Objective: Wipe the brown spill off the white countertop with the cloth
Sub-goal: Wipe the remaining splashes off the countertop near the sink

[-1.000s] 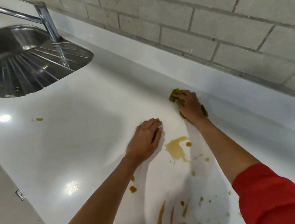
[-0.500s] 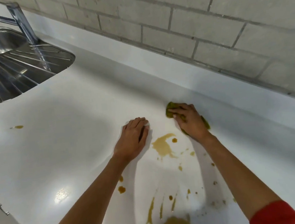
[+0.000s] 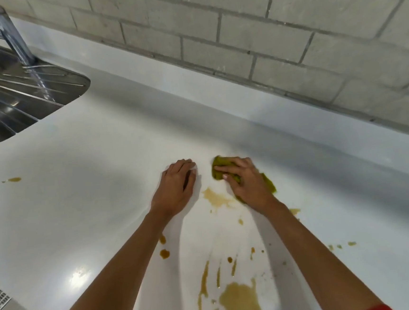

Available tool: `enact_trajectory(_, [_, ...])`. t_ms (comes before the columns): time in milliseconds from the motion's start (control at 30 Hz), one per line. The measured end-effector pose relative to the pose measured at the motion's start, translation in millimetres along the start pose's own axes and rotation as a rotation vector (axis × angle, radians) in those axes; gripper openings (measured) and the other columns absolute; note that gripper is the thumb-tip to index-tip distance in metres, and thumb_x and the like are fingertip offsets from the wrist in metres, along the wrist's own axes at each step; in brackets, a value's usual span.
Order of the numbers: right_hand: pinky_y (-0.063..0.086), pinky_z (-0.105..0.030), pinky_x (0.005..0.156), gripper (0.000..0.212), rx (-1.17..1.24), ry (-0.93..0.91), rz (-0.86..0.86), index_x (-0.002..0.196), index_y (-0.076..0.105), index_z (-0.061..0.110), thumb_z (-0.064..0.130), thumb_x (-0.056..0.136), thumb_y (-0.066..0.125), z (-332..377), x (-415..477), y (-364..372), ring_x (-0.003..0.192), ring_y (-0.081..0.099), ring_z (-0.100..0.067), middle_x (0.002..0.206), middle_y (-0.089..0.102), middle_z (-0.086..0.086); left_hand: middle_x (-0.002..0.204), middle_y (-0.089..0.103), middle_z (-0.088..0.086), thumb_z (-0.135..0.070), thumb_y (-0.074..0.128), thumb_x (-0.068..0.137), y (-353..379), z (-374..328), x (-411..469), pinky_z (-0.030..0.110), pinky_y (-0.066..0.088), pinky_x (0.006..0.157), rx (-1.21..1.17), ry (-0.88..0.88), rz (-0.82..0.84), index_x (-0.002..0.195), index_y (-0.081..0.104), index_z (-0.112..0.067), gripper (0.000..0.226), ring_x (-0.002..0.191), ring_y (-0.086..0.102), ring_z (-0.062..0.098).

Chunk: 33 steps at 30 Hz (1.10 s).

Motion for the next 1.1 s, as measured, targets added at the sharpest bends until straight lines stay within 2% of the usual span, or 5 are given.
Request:
enact_trajectory(200, [0.034,-0.020,0.100,0.028,0.103,-0.194,0.209,0.118,0.060,0.037,0.028,0.093,0.054,28,-61,11,0.114,0.043,-0.004,0.131,0.053,0.018,0.128,0.058,0.011,-0.015,0.040,0.098,-6,-1,-4,0.031,0.035,0.106,-0.088,-0.012,-0.008,0.125,0.055,-0.004,0.033,0.121,0.050,0.024])
enact_trajectory(433, [0.040,-0.040,0.099,0.027,0.034,0.029,-0.050,0.113,0.067,0.026,0.015,0.089,0.060,-1,-38,-10,0.104,0.044,-0.012,0.124,0.056,0.010,0.122,0.061,0.010,-0.014,0.041,0.098,-8,-4,-6,0.032,0.039,0.104,-0.092,-0.006,-0.023,0.121,0.057,-0.003,0.031,0.115,0.053,0.023])
enact_trajectory(700, [0.034,-0.018,0.101,0.028,0.139,-0.108,0.141,0.116,0.064,0.032,0.022,0.091,0.057,30,-101,-2,0.114,0.046,-0.007,0.130,0.055,0.015,0.123,0.060,0.012,-0.016,0.042,0.097,-7,-3,-6,0.036,0.040,0.102,-0.038,0.015,-0.007,0.123,0.056,-0.003,0.032,0.114,0.054,0.026])
enact_trajectory(967, [0.038,-0.044,0.099,0.027,0.024,0.108,-0.040,0.115,0.066,0.021,0.013,0.090,0.058,6,-60,-17,0.106,0.045,-0.021,0.127,0.057,0.003,0.119,0.061,0.012,-0.016,0.043,0.096,-7,-5,-6,0.038,0.043,0.100,-0.034,0.040,-0.011,0.121,0.056,-0.003,0.030,0.109,0.055,0.026])
enact_trajectory(1100, [0.036,-0.033,0.099,0.028,0.087,-0.030,0.071,0.116,0.065,0.025,0.017,0.091,0.057,46,-71,15,0.108,0.046,-0.016,0.129,0.057,0.006,0.118,0.061,0.015,-0.012,0.044,0.096,-11,-6,-5,0.034,0.040,0.098,-0.087,0.020,0.004,0.119,0.057,-0.002,0.029,0.110,0.055,0.029])
Point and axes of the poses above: each hand's wrist, its own x-axis towards the middle knuckle, its own y-axis out of the palm, z = x × y, the point moved 2 cm from there along x, towards the middle knuckle
